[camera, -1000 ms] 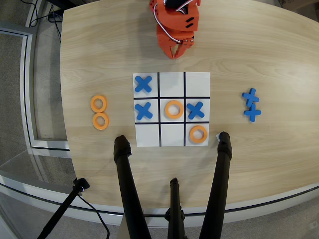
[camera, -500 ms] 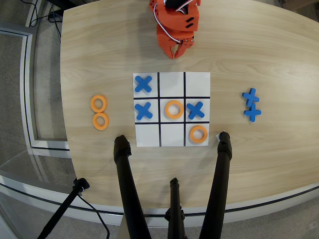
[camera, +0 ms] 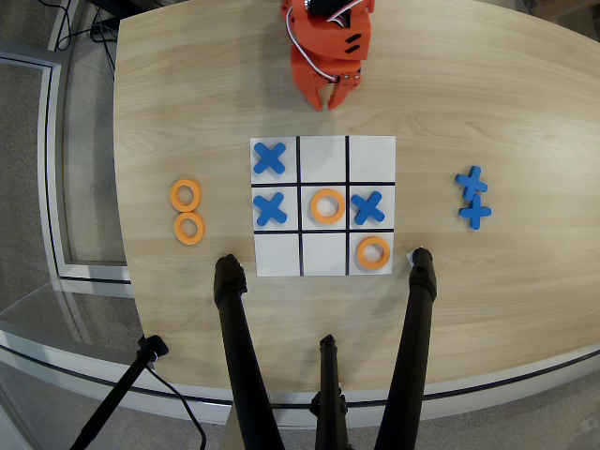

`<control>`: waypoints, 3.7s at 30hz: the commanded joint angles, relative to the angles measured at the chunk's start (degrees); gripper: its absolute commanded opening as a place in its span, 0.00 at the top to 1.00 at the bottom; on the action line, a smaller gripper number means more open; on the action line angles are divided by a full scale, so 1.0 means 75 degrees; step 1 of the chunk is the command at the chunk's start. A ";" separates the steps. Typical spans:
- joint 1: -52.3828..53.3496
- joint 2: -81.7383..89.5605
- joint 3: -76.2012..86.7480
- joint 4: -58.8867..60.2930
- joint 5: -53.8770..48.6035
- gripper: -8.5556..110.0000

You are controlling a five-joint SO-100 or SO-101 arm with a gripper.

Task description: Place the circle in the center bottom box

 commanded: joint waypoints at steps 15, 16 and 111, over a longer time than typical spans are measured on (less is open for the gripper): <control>0.1617 -0.7559 -0.9293 0.0762 0.1137 0.83; 0.1887 -0.8086 -0.9703 0.0539 0.1172 0.83; 0.5145 -1.6582 -1.2105 -0.4242 -0.0316 0.76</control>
